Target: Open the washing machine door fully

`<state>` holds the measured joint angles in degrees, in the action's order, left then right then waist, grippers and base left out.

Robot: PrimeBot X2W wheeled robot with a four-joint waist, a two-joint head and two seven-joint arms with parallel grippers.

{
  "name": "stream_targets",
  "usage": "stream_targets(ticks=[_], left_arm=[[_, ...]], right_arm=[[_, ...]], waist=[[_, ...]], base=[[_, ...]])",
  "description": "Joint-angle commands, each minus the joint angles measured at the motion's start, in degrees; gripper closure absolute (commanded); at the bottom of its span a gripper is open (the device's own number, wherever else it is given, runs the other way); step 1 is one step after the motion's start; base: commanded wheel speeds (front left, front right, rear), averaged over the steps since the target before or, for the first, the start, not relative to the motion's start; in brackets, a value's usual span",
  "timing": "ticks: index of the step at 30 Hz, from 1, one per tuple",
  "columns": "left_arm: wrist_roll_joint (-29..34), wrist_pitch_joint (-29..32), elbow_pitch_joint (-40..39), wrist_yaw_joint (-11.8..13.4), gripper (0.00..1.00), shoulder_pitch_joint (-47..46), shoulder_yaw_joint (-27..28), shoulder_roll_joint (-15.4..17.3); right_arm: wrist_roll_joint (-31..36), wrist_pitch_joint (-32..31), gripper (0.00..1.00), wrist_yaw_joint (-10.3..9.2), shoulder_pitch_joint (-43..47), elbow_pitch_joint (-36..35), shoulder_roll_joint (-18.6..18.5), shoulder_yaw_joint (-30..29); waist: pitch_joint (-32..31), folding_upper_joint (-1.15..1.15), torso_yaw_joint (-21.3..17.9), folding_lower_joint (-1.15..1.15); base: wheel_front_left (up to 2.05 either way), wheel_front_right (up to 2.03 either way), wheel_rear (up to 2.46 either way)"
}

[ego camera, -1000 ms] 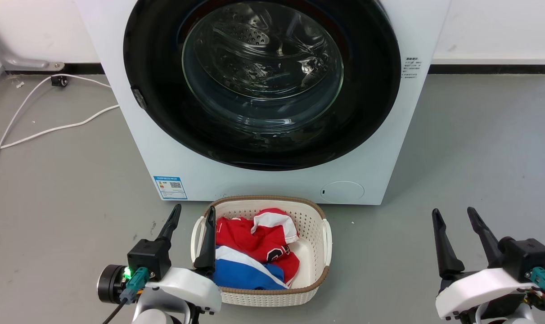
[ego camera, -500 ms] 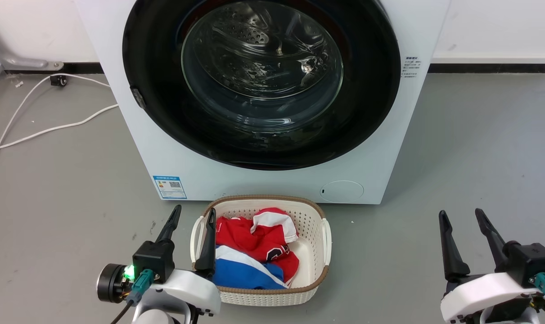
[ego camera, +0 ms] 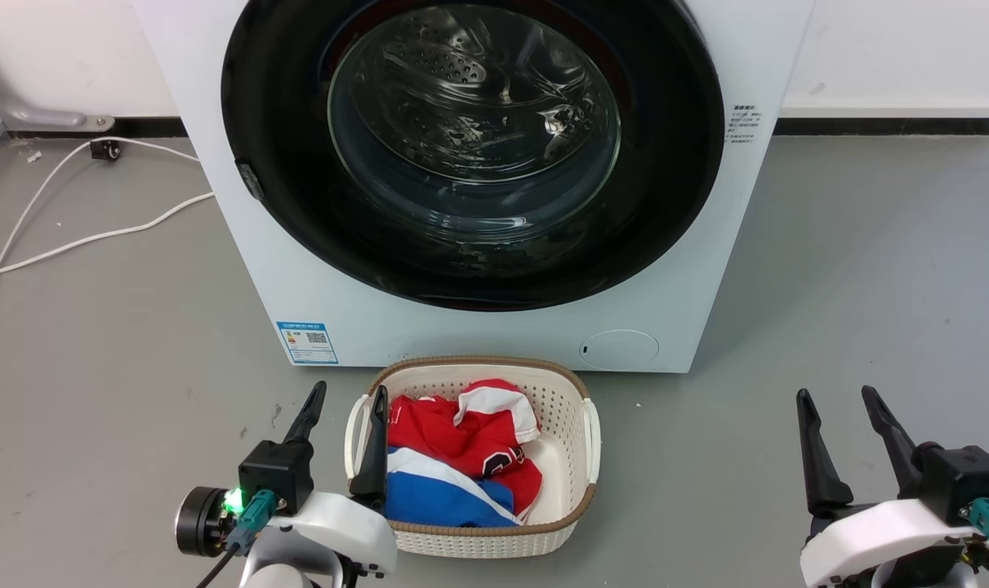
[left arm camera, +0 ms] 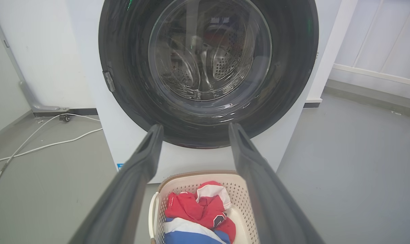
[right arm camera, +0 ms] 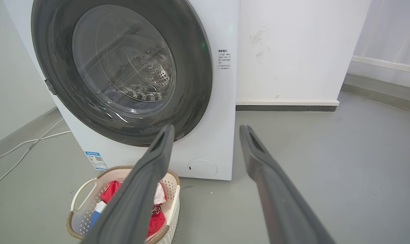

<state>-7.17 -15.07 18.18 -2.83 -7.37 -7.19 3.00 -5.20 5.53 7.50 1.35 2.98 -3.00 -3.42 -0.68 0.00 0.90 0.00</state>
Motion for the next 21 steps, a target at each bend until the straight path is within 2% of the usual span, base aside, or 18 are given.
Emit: stream_targets(ticks=[1,12,13,14,18,21], left_arm=[[-0.2,-0.15,0.18,-0.12,0.0,-0.69,0.14,-0.1],[-0.48,-0.15,0.81,-0.16,0.0,-0.98,0.11,-0.15],[-0.5,-0.15,0.74,-0.15,0.0,-1.02,0.06,-0.15],[-0.49,-0.15,0.66,-0.15,0.0,-1.06,0.02,-0.15],[-0.49,-0.15,0.35,-0.05,0.0,-1.06,-0.1,-0.15],[-0.61,-0.15,0.11,0.12,0.0,-1.11,-0.26,-0.15]], right_arm=[[-0.55,0.06,0.0,-0.01,0.4,0.17,0.19,-0.06],[-0.78,-0.35,0.0,-0.01,-0.1,0.92,0.19,-0.16],[-1.05,-0.29,0.39,-0.01,-0.19,0.95,0.19,-0.15],[-1.26,-0.24,1.0,-0.01,-0.28,0.98,0.19,-0.18],[-4.84,0.35,1.0,-0.01,-0.6,0.94,0.18,-0.31],[-11.82,0.56,1.0,-0.01,-0.99,1.51,0.18,-1.2]], waist=[[-0.04,0.0,0.02,0.0],[-0.12,0.0,0.05,0.0],[-0.1,0.0,0.04,0.0],[-0.08,0.0,0.03,0.0],[0.1,0.0,-0.18,0.0],[0.39,0.0,-0.34,0.0]], base=[[0.0,0.0,0.0],[0.0,0.0,0.0],[0.0,0.0,0.0],[0.0,0.0,0.0],[0.0,0.0,0.0],[0.0,0.0,0.0]])
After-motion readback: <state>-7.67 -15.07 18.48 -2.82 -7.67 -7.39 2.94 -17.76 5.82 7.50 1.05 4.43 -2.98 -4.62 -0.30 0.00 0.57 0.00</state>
